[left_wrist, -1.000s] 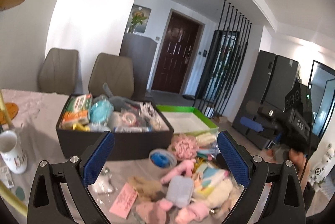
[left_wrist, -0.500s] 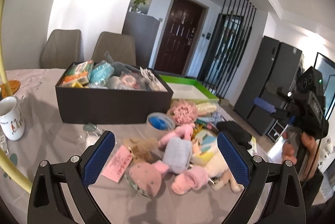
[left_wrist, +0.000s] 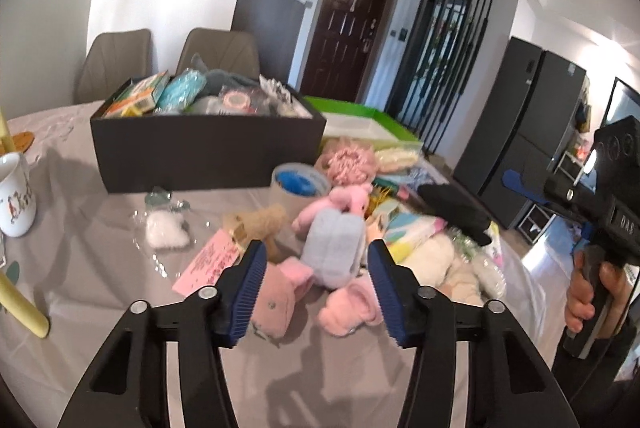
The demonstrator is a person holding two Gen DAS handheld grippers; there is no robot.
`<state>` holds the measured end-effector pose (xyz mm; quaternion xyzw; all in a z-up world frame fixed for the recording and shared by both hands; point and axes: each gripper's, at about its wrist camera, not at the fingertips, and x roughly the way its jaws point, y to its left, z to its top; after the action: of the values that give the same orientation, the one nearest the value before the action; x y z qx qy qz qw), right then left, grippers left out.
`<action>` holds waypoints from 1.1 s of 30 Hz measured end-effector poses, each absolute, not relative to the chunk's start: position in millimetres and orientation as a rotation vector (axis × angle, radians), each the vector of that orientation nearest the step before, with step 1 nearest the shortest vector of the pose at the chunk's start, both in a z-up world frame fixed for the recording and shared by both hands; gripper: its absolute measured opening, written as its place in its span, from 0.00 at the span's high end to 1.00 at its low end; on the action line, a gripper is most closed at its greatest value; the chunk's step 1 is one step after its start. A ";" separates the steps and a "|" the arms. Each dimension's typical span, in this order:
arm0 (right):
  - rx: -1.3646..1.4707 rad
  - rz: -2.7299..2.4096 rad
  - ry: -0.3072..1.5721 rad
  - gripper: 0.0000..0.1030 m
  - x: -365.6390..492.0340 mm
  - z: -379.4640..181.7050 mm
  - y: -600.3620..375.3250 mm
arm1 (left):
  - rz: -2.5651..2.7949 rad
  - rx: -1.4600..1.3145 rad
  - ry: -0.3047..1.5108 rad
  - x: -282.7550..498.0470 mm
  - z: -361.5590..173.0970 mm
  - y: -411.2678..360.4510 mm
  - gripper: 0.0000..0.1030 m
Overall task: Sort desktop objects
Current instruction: 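Reach both grippers down to the pink plush slipper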
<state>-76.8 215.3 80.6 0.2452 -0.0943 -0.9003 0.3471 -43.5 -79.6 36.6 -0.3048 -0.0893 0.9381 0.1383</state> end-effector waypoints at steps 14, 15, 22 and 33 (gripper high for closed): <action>0.820 -2.234 -0.138 0.59 -78.0 27.8 183.9 | 2.632 -0.963 -0.235 -47.9 14.6 -63.6 0.65; 0.828 -2.230 -0.137 0.60 -78.8 26.0 182.5 | 2.628 -0.968 -0.238 -48.5 13.0 -63.6 0.65; 0.876 -2.219 -0.175 0.74 -87.6 12.3 174.6 | 2.615 -0.989 -0.249 -53.9 7.1 -60.7 0.65; 0.984 -2.208 -0.296 0.81 -115.8 -7.4 161.1 | 2.523 -1.063 -0.234 -69.3 -18.7 -37.5 0.65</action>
<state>-115.8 161.1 -7.4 0.3793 -0.1140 -0.8506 0.3458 -69.3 -37.5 -18.7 -0.3793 -0.0834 0.9005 0.1956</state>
